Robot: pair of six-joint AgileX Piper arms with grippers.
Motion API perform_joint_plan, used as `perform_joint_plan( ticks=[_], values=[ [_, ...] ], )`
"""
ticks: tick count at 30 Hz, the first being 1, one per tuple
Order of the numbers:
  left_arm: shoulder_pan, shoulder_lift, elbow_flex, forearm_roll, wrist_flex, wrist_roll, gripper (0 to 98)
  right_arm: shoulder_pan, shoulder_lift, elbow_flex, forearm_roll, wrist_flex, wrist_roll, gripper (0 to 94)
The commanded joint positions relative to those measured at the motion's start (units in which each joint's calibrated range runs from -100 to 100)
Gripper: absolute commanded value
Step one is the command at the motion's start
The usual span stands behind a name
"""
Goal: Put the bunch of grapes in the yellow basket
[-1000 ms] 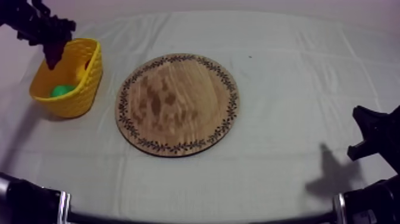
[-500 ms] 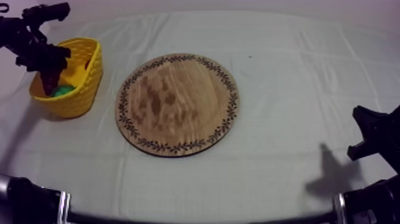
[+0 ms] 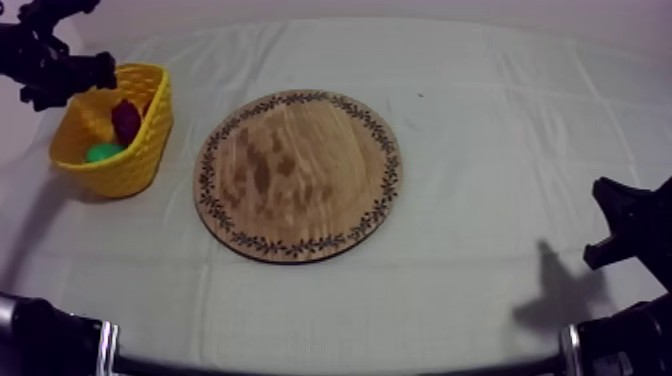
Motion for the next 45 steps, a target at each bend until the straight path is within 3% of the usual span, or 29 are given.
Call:
perform_joint_plan(
  ticks=[1,5,8,14,17,22,27,36,40,45],
  values=[
    [0.1,-2.9,0.2,0.00,-0.1,0.5,75.2,0.0,0.0,0.0,0.0,0.0,0.0,0.4],
    [0.0,-9.7,1.2,-0.06,-1.9,0.3,41.7,0.0,0.0,0.0,0.0,0.0,0.0,0.4],
    [0.0,-15.8,3.2,-0.10,-3.9,-0.2,22.4,0.0,0.0,0.0,0.0,0.0,0.0,0.4],
    [0.5,-28.1,7.7,0.07,-5.2,-0.7,4.4,0.0,0.0,0.0,0.0,0.0,0.0,0.4],
    [1.7,-34.2,10.5,-0.37,-4.3,-2.7,1.5,0.0,0.0,0.0,0.0,0.0,0.0,0.4],
    [1.4,-45.4,15.0,-0.95,-4.3,-0.6,0.3,0.0,0.0,0.0,0.0,0.0,0.0,0.4],
    [1.2,-57.2,22.9,-0.53,-5.6,-1.7,0.0,0.0,0.0,0.0,0.0,0.0,0.0,0.4],
    [-2.4,-71.3,39.6,9.57,-12.9,-12.0,0.0,0.0,0.0,0.0,0.0,0.0,0.0,0.4],
    [-3.2,-77.8,48.6,11.29,-17.4,-13.6,0.0,0.0,0.0,0.0,0.0,0.0,0.0,0.4],
    [-2.9,-83.4,56.6,11.61,-18.9,-14.5,0.0,0.0,0.0,0.0,0.0,0.0,0.0,0.4]
  ],
)
